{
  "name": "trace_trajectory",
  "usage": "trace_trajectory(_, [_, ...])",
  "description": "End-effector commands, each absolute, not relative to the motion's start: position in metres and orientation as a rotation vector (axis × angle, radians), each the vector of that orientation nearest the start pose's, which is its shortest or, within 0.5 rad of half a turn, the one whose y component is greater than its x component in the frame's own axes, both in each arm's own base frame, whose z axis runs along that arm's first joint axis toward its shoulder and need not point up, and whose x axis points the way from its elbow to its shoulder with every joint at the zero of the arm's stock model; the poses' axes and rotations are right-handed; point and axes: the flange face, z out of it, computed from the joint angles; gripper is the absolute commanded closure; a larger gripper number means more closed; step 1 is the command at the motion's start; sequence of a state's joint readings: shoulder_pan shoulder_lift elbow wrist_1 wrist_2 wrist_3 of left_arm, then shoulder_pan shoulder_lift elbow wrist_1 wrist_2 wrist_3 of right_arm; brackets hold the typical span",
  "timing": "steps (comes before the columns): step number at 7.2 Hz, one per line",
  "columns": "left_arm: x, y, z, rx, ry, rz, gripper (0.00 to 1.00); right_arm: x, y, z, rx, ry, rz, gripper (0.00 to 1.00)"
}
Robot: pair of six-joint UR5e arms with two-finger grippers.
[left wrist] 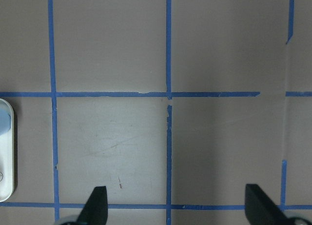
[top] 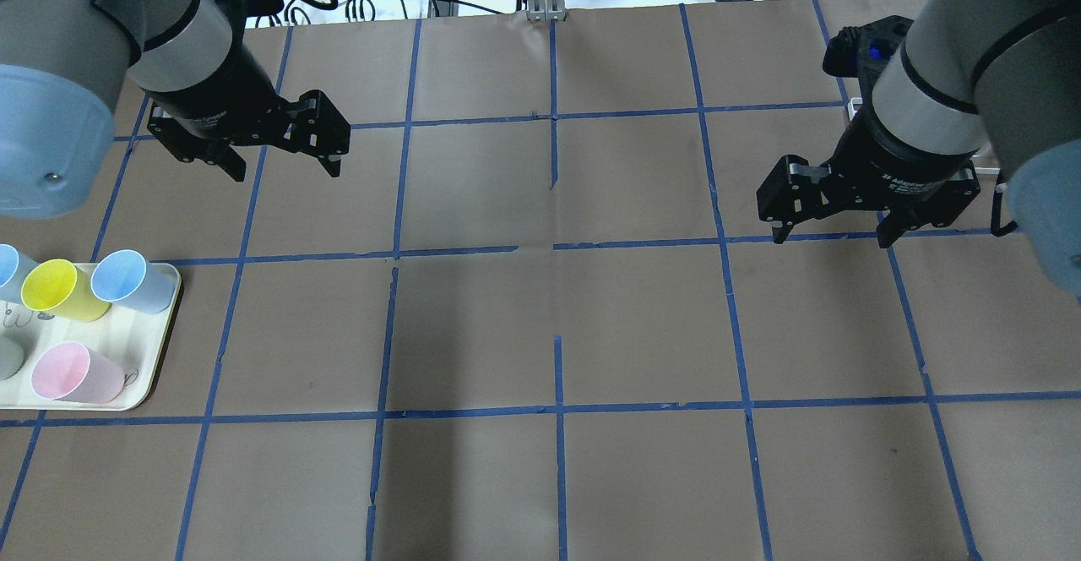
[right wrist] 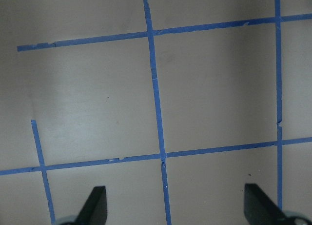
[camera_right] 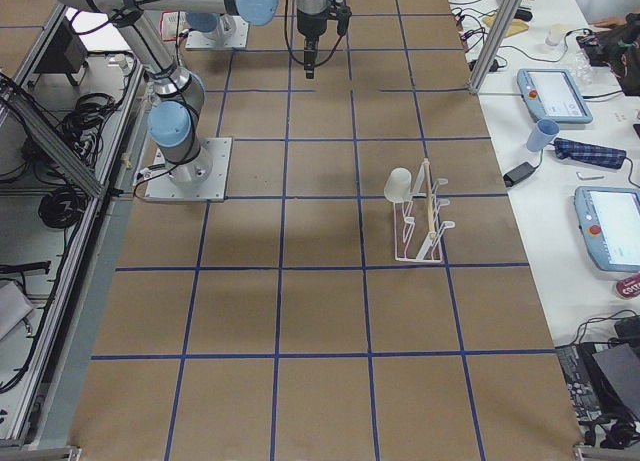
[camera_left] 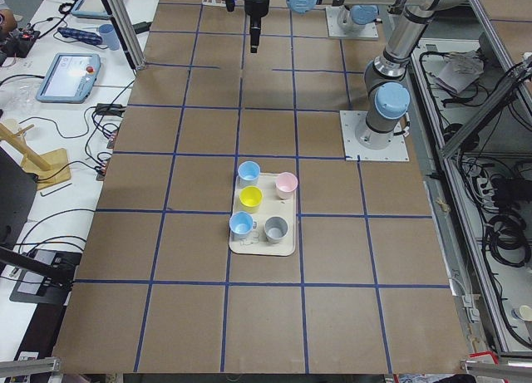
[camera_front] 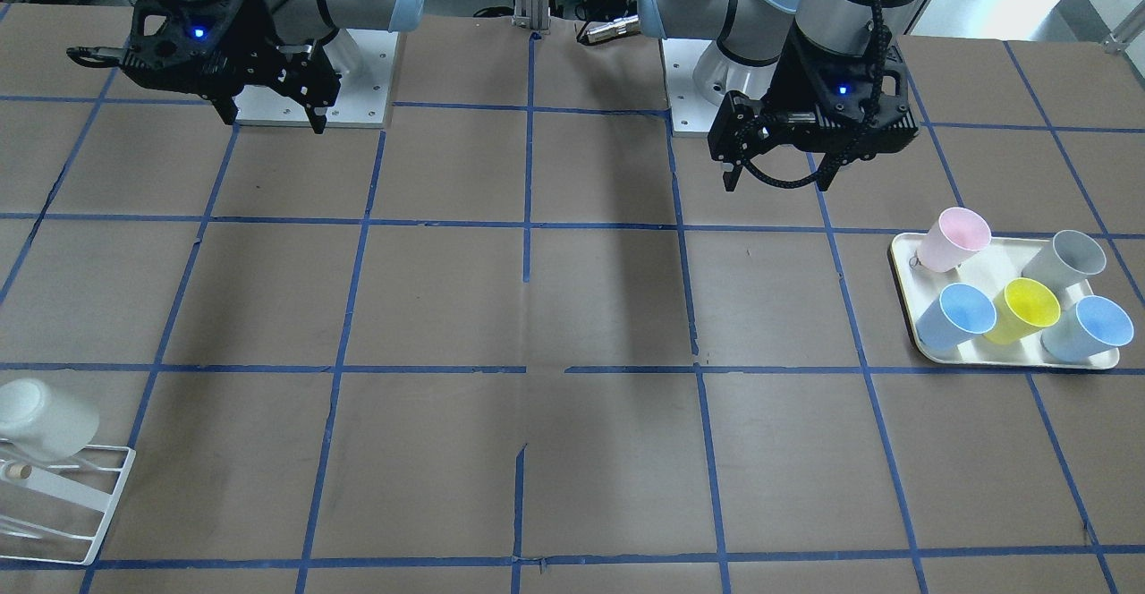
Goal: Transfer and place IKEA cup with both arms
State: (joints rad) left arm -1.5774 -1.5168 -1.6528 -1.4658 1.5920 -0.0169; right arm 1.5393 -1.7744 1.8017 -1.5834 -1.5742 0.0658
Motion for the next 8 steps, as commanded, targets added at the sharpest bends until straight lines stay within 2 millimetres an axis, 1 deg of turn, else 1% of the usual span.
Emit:
trace_trajectory(1, [-0.1344, -0.4750, 0.4851, -0.018, 3.122, -0.122, 0.00, 0.1197, -0.4069, 0.4723, 0.136, 3.151, 0.002, 0.00])
trace_trajectory(2, [-0.1351, -0.4740, 0.4849, -0.015, 3.122, -0.120, 0.00, 0.1201, -0.4058, 0.4759, 0.128, 3.153, -0.012, 0.00])
trace_trajectory(3, [-0.1358, -0.4738, 0.4849, -0.013, 3.122, -0.120, 0.00, 0.1216, -0.4042, 0.4719, 0.135, 3.139, 0.002, 0.00])
trace_trajectory(5, [-0.1351, -0.4745, 0.4842, -0.015, 3.122, -0.118, 0.00, 0.1216, -0.4027, 0.4708, 0.132, 3.139, 0.017, 0.00])
trace_trajectory(7, [-0.1345, -0.4733, 0.4823, -0.015, 3.123, -0.118, 0.00, 0.1177, -0.4059, 0.4738, 0.153, 3.158, -0.008, 0.00])
trace_trajectory(8, [-0.1345, -0.4736, 0.4832, -0.015, 3.123, -0.122, 0.00, 0.1189, -0.4062, 0.4745, 0.159, 3.145, -0.010, 0.00])
